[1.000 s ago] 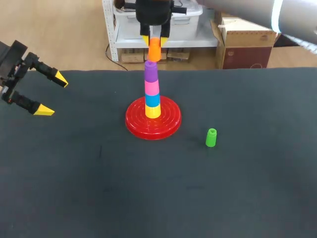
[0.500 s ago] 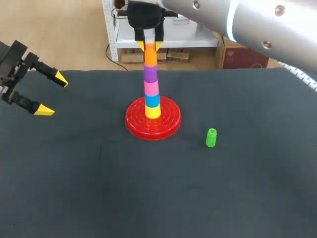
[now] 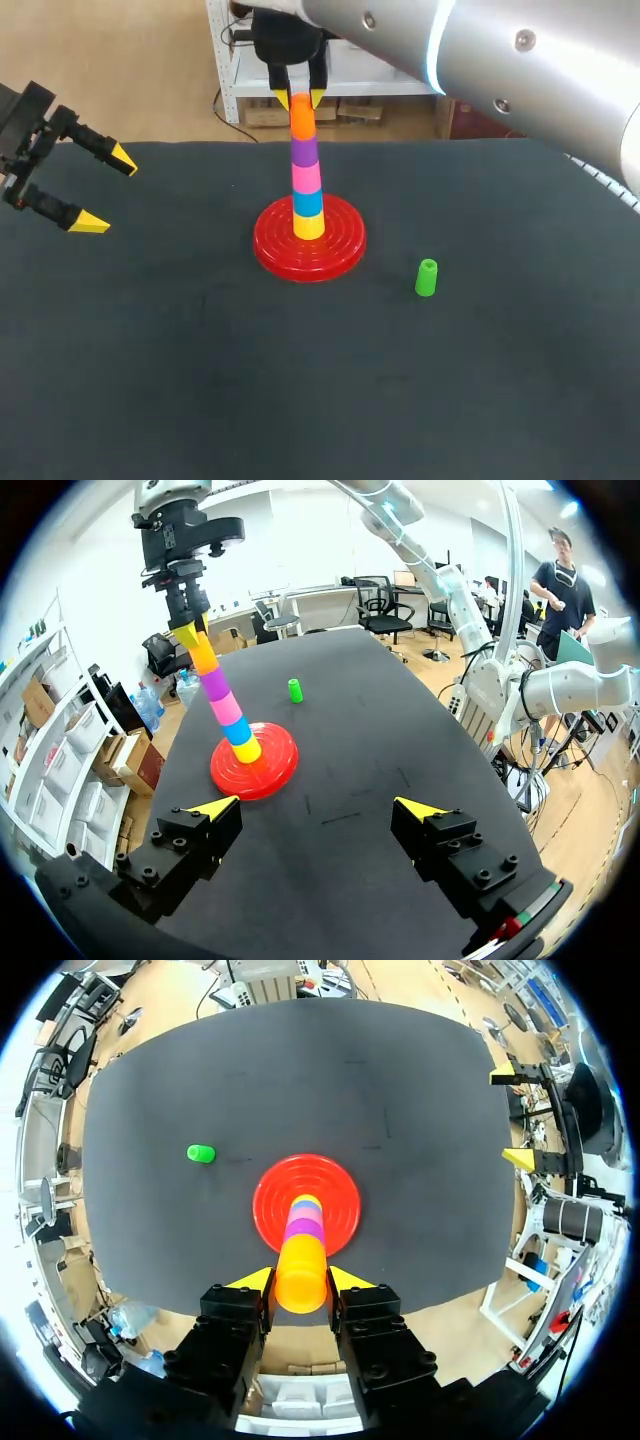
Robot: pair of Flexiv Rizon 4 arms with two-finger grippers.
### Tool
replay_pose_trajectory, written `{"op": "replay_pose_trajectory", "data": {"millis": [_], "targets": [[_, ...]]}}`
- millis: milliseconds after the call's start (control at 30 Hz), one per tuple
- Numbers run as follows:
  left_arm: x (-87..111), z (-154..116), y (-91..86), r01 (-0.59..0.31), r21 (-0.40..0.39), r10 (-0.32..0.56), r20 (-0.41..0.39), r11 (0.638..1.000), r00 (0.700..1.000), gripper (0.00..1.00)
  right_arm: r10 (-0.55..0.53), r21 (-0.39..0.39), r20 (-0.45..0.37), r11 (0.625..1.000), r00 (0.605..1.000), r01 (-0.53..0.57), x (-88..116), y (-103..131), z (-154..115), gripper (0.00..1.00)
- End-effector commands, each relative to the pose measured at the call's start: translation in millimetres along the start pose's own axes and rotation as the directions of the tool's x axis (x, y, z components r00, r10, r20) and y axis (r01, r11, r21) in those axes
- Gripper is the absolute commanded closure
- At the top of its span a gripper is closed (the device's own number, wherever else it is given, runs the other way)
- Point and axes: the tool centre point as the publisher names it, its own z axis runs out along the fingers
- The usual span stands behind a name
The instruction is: Pick up and stack the cylinders on the red base in this order: pink,purple,orange,green
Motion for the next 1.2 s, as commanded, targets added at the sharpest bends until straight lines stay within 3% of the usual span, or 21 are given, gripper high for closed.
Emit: {"op": "replay_pose_trajectory", "data": {"millis": [33,167,200,233,267,433,567,633,1033,1200], "targets": [[1.1,0,-0.3,-0.002,-0.001,0.002,0.000,1.000,1.000,0.00,0.009,-0.011,0.012,1.000,1.000,-0.009,-1,-2,13,1.00],[1.1,0,-0.3,-0.002,-0.001,0.002,0.000,1.000,1.000,0.00,0.038,0.011,-0.006,0.999,0.999,-0.038,-3,3,8,1.00],[1.1,0,-0.3,-0.002,-0.001,0.002,0.000,1.000,1.000,0.00,0.043,0.021,-0.013,0.999,0.999,-0.042,-3,4,5,0.81],[1.1,0,-0.3,-0.002,-0.001,0.002,0.000,1.000,1.000,0.00,0.053,0.030,-0.028,0.998,0.998,-0.052,-4,6,1,0.51],[1.1,0,-0.3,-0.002,-0.001,0.002,0.000,1.000,1.000,0.00,0.066,0.057,-0.032,0.996,0.997,-0.064,-4,8,-4,0.00],[1.1,0,-0.3,-0.002,-0.001,0.002,0.000,1.000,1.000,0.00,0.166,0.198,-0.057,0.968,0.985,-0.152,-7,23,-34,0.00],[1.1,0,-0.3,-0.002,-0.001,0.002,0.000,1.000,1.000,0.00,0.293,0.341,-0.062,0.905,0.954,-0.255,-12,46,-53,0.00],[1.1,0,-0.3,-0.002,-0.001,0.002,0.000,1.000,1.000,0.00,0.349,0.367,-0.079,0.881,0.934,-0.299,-17,60,-53,0.00],[1.1,0,-0.3,-0.002,-0.001,0.002,0.000,1.000,1.000,0.00,0.583,0.398,-0.120,0.770,0.803,-0.499,-69,137,31,0.00],[1.1,0,-0.3,-0.002,-0.001,0.002,0.000,1.000,1.000,0.00,0.680,0.396,-0.090,0.695,0.728,-0.600,-83,159,66,0.00]]}}
